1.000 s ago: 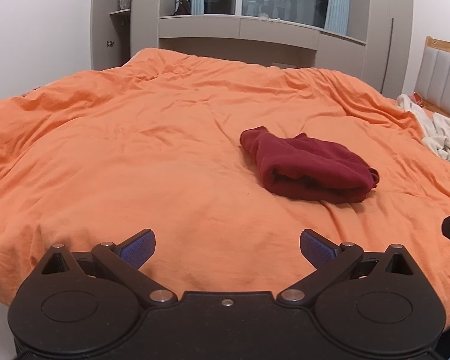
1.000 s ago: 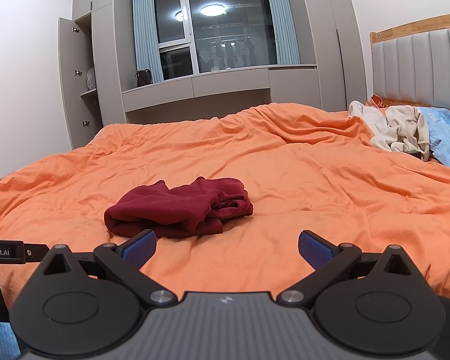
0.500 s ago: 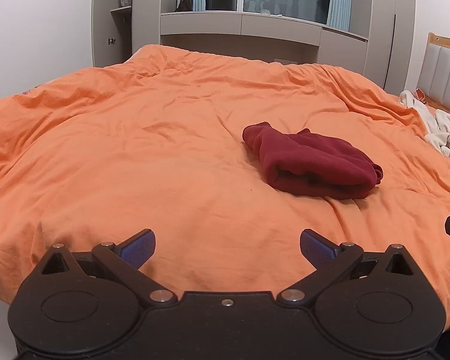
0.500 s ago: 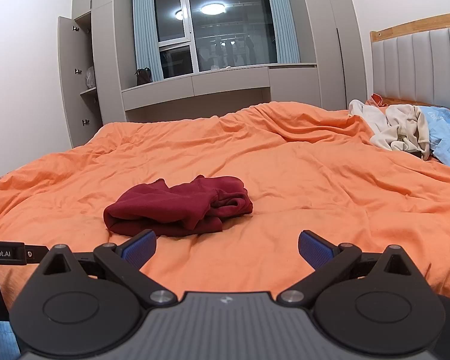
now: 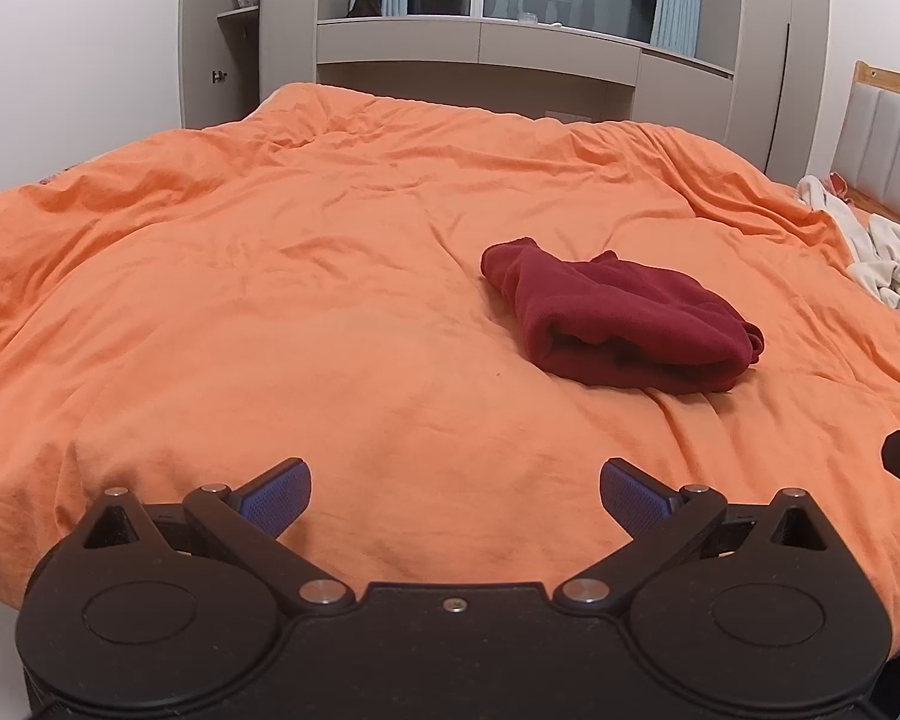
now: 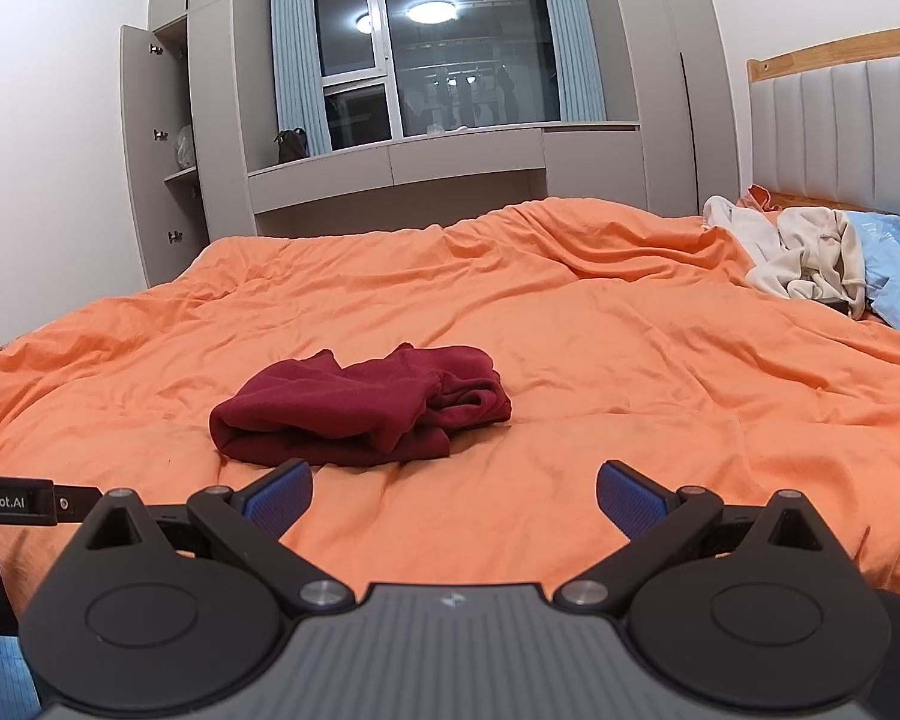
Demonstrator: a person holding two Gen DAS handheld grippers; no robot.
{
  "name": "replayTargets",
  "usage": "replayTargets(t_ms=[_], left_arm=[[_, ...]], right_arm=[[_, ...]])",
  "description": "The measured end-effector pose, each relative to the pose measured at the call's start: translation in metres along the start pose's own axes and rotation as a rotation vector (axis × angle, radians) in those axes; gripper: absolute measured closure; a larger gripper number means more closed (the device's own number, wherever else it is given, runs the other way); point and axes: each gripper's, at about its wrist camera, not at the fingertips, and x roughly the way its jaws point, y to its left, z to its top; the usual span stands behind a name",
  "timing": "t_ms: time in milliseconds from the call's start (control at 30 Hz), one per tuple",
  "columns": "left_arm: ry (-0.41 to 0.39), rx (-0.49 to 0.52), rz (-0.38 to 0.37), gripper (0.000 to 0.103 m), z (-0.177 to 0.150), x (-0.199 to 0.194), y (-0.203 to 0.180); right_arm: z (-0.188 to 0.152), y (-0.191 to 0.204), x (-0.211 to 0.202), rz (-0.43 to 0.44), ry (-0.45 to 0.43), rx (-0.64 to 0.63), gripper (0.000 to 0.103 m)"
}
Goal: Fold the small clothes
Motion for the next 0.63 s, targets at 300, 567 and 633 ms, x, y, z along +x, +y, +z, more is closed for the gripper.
replayTargets(t_ms=[300, 567, 633], left_arm=[[0.005, 0.006, 0.009, 0.001, -0.0003, 0.0032, -0.0003], [0.020, 0.010, 0.015, 0.001, -0.0010, 0.0071, -0.0006], [0.024, 0.008, 0.016, 0.001, -0.0005, 0.0085, -0.0006]], right_arm=[[0.0027, -0.0039, 0.0028, 0.002, 0.011, 0.012, 0.000], [0.0047, -0.0069, 0.0074, 0.006, 0.027, 0.017, 0.000], [0.0044, -0.0069, 0.0089, 0.007, 0.032, 0.018, 0.000]])
